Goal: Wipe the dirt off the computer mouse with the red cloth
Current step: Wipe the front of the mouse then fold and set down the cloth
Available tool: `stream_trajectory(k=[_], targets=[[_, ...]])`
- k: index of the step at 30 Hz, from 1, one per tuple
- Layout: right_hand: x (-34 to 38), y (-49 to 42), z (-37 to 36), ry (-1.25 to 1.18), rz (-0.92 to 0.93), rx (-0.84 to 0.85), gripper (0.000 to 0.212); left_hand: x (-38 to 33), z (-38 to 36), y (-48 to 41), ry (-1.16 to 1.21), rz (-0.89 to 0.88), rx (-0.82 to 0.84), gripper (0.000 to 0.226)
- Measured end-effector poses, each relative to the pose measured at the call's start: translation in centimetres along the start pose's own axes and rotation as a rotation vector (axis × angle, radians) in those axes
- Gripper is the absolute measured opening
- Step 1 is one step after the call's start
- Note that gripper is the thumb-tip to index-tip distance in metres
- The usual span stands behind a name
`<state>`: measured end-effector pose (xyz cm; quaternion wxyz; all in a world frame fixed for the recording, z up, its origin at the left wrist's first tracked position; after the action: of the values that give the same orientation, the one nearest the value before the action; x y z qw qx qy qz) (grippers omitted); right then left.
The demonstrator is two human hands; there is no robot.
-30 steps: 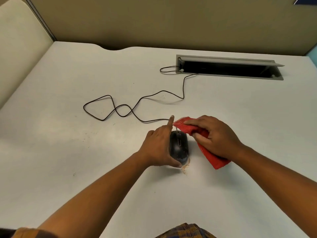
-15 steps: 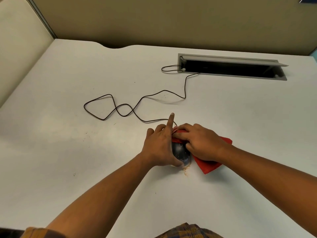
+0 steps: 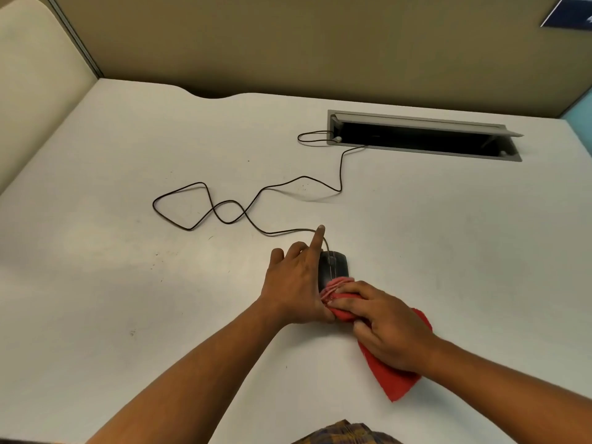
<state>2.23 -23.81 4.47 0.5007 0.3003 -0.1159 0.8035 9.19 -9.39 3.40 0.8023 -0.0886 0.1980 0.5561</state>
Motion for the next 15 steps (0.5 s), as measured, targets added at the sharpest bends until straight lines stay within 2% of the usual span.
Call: stream_trajectory(k=[4, 8, 10, 13, 15], targets=[[0.4, -0.8, 2.2, -0.089, -0.033, 0.053, 0.050, -0.2, 0.0, 0.1, 0.027, -0.025, -0.008, 0.143], [-0.3, -4.3, 5.1, -0.129, -0.085, -0.039, 0.047, -0.2, 0.2, 0.3, 0.052, -0.025, -0.030, 0.139], [-1.0, -6.4, 5.2, -0.079, -0.114, -0.022, 0.044, -0.2, 0.2, 0.4, 0.051, -0.029, -0.029, 0.138], [-1.5, -8.0, 3.5, 0.082, -0.146, 0.128, 0.048, -0.1, 0.3, 0.3, 0.049, -0.028, -0.015, 0.138], [-1.7, -7.8, 2.5, 0.148, -0.154, 0.144, 0.049, 0.0, 0.4, 0.3, 0.052, -0.028, -0.010, 0.137]])
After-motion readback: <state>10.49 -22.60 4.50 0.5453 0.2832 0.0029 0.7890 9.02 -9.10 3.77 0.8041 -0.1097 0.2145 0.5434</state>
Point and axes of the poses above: each hand's wrist, its own y-axis away from the middle knuckle, its own z-axis out of the back of the hand, x = y × z, the point moved 6 cm from there along -y, towards the middle knuckle, and after that the axes turned 3 degrees about z, right-handed, at the moved point
